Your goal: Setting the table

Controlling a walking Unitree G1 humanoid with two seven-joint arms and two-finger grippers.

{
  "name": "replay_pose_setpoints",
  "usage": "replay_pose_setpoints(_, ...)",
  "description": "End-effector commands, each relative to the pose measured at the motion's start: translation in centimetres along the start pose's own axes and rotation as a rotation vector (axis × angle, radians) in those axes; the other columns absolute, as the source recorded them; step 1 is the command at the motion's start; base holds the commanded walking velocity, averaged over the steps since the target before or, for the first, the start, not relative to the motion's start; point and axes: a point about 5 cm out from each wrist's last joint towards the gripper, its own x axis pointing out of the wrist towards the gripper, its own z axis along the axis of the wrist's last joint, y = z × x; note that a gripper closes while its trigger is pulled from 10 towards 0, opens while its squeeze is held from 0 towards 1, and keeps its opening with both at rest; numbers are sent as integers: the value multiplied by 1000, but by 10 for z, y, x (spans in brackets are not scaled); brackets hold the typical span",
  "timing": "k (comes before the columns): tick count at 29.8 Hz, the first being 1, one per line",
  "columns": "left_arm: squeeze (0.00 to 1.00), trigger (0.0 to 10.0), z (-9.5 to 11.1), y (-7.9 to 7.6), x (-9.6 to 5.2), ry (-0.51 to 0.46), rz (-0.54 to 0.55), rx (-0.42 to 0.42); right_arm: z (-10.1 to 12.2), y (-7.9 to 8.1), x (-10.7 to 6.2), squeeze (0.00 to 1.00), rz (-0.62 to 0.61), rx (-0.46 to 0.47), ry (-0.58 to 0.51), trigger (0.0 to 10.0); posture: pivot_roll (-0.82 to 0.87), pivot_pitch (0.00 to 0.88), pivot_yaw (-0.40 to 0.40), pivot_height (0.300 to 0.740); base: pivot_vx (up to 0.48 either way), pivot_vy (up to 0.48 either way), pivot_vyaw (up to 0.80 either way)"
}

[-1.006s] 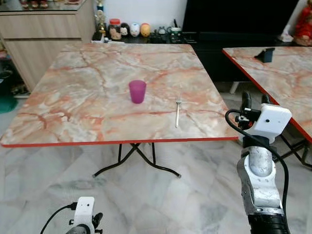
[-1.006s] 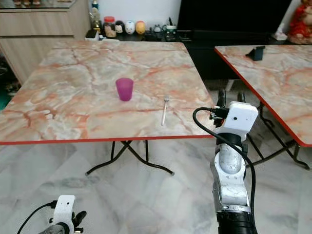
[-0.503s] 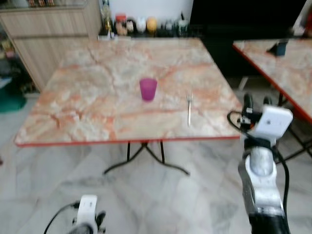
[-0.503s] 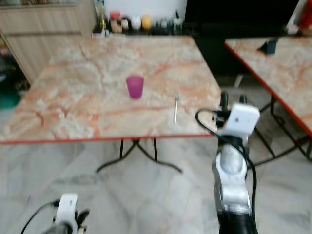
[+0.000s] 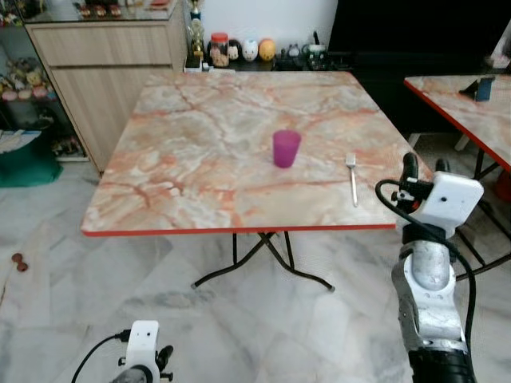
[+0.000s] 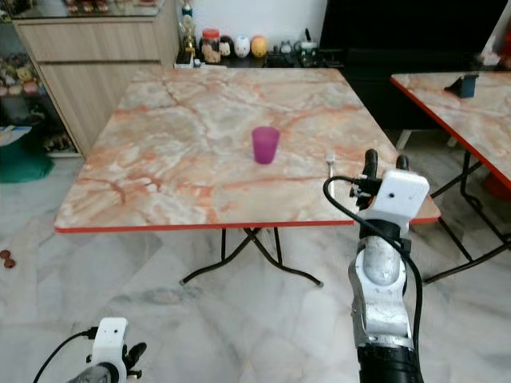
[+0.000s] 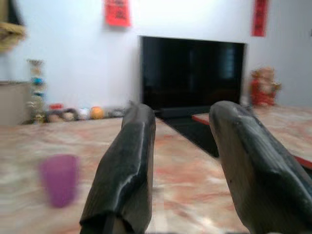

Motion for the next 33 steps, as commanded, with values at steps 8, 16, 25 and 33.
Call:
replay_pose_setpoints(8, 0, 10000, 0, -5, 1, -6, -16, -14, 1, -5, 1, 0, -17, -2, -6, 10000, 50, 0, -27, 727, 0, 0, 0)
replay_pose_setpoints(16, 0, 10000, 0, -5, 1, -2, -20, -14, 0, -5, 1, 0, -22, 2, -7, 10000, 51, 0, -28, 727, 0, 0, 0)
replay_pose_setpoints(25, 0, 10000, 3, -5, 2, -13, -7, -23, -1, -8, 1, 0, -34, -1, -2, 10000, 57, 0, -41, 727, 0, 0, 0)
replay_pose_setpoints(33, 0, 10000, 1, -7, 1, -9, -14, -32, 0, -8, 3, 0, -32, -6, -4, 10000, 56, 0, -44, 727, 293, 0, 0)
